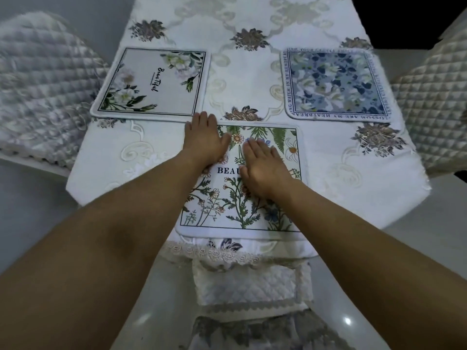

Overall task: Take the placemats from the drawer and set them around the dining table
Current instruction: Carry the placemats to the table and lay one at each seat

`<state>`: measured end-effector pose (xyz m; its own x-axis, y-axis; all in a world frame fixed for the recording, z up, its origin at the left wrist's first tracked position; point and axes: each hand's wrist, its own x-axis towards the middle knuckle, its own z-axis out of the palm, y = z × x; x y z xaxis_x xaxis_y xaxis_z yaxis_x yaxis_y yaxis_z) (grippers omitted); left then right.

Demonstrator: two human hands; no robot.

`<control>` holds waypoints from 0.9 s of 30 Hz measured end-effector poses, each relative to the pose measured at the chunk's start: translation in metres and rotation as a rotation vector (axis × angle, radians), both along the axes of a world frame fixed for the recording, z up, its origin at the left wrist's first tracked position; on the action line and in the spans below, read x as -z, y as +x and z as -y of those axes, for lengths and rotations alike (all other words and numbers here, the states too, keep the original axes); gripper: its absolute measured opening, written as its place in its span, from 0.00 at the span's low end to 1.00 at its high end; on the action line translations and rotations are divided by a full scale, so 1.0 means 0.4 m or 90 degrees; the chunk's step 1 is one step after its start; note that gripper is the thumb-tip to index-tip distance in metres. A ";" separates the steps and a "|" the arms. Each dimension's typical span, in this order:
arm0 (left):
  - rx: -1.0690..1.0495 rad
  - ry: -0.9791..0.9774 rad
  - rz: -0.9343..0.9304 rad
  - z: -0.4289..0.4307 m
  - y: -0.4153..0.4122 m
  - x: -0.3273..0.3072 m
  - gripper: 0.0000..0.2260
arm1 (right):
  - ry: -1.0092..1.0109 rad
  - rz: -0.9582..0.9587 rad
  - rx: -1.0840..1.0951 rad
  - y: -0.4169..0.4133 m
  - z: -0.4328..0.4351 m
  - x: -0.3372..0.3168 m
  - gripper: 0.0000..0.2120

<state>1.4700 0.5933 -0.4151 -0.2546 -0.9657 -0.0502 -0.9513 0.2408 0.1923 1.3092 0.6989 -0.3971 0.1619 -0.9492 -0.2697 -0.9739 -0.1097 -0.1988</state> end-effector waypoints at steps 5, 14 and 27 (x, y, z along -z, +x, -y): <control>0.011 -0.151 -0.021 -0.026 0.022 0.024 0.24 | -0.035 0.015 -0.002 0.020 0.099 0.024 0.31; -0.007 -0.126 -0.045 -0.032 0.016 0.008 0.27 | -0.099 0.012 0.102 -0.166 0.106 0.032 0.31; 0.056 0.039 -0.016 -0.296 0.092 -0.056 0.36 | -0.090 0.035 0.182 -0.157 -0.259 -0.029 0.32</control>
